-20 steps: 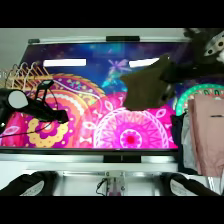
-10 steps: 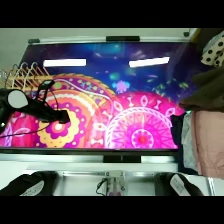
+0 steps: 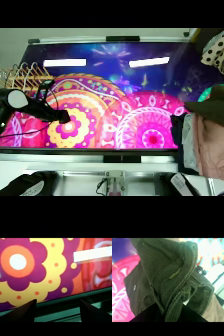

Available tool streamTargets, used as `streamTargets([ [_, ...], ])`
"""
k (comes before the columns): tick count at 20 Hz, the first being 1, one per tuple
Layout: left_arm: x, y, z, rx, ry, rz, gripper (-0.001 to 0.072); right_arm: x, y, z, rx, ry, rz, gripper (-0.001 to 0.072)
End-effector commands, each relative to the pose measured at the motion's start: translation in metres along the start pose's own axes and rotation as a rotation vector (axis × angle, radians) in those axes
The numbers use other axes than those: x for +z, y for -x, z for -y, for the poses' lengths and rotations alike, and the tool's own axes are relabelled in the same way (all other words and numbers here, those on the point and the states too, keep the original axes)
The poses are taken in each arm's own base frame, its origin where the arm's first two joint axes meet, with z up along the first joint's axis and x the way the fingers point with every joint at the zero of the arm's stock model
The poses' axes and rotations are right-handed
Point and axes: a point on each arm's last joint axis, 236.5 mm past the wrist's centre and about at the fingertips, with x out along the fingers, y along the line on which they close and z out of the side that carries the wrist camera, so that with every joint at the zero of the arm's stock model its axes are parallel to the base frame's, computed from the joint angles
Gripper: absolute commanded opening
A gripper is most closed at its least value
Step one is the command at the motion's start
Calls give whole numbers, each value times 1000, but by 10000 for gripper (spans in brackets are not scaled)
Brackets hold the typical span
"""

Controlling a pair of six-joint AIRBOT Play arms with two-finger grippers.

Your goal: Fold the shirts.

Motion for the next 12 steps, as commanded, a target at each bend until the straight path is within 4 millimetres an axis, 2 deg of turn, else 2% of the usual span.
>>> streamTargets([
  [1, 0, 0, 0, 0, -11, 3, 605, -39, 2, 23, -65, -148, -149, 136],
  [3, 3, 0, 0, 0, -12, 13, 606, -65, -13, 15, -28, -161, -232, 136],
  [5, 5, 0, 0, 0, -12, 22, 605, -102, -28, 17, -29, -176, -323, 136],
  [8, 12, 1, 1, -2, -11, 51, 606, -152, -37, 23, -46, -185, -395, 136],
  [10, 14, 1, 1, -2, -11, 58, 605, -169, -38, 36, -100, -182, -401, 136],
  [12, 12, 1, 1, -2, -11, 52, 606, -178, -36, 53, -166, -164, -397, 136],
])
